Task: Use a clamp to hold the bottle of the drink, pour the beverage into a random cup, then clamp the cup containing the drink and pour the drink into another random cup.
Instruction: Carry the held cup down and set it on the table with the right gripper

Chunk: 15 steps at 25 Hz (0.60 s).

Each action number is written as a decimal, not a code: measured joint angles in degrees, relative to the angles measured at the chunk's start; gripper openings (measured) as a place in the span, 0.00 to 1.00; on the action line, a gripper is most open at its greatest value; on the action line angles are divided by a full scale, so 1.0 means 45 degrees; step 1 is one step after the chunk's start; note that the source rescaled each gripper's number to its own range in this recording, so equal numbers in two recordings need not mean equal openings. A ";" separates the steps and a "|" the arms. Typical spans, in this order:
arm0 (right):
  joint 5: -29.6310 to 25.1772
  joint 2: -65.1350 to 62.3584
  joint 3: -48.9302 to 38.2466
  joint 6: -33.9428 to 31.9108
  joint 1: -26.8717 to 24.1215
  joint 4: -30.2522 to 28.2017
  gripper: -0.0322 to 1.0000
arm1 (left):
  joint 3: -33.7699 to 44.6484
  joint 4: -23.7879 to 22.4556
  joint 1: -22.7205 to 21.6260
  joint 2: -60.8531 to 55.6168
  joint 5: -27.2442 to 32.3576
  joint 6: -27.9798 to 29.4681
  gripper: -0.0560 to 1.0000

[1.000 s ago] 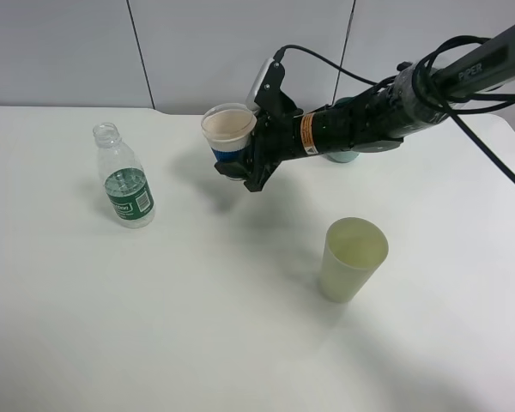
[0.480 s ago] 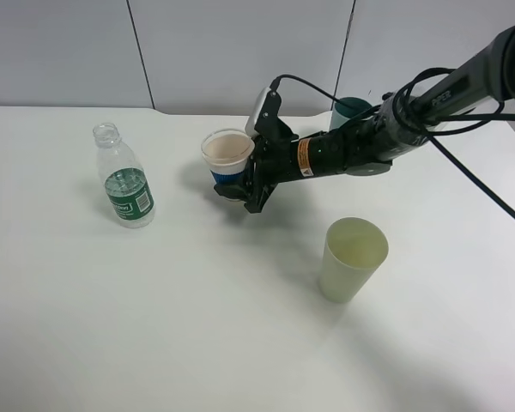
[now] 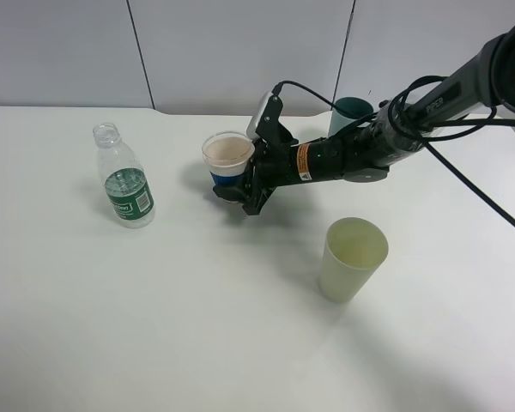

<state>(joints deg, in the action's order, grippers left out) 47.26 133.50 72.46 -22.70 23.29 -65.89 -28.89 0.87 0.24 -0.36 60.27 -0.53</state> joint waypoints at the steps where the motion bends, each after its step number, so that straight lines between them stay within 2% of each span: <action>1: 0.0014 0.0000 0.0000 0.0017 0.0000 0.0000 0.03 | 0.0000 0.0000 0.0000 0.0000 0.0000 0.0000 1.00; 4: 0.0197 0.0041 0.0000 0.0030 -0.0015 -0.0012 0.03 | 0.0000 0.0000 0.0000 0.0000 0.0000 0.0000 1.00; 5: 0.0266 0.0042 0.0000 0.0030 -0.0027 -0.0011 0.08 | 0.0000 0.0000 0.0000 0.0000 0.0000 0.0000 1.00; 8: 0.0902 0.0042 0.0000 0.0030 -0.0039 0.0016 0.46 | 0.0000 0.0000 0.0000 0.0000 0.0000 0.0000 1.00; 9: 0.1120 0.0027 0.0000 0.0030 -0.0039 0.0016 0.56 | 0.0000 0.0000 0.0000 0.0000 0.0000 0.0000 1.00; 10: 0.1200 -0.0017 0.0000 -0.0018 -0.0039 0.0016 0.63 | 0.0000 0.0000 0.0000 0.0000 0.0000 0.0000 1.00; 12: 0.1211 -0.0135 0.0000 -0.0220 -0.0039 0.0024 0.68 | 0.0000 0.0000 0.0000 0.0000 0.0000 0.0000 1.00; 15: 0.1211 -0.0508 0.0000 -0.0784 -0.0039 -0.0005 0.71 | 0.0000 0.0000 0.0000 0.0000 0.0000 0.0000 1.00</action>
<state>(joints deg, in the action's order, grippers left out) 52.71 131.21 72.46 -26.23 23.11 -65.91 -28.89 0.87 0.24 -0.36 60.27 -0.53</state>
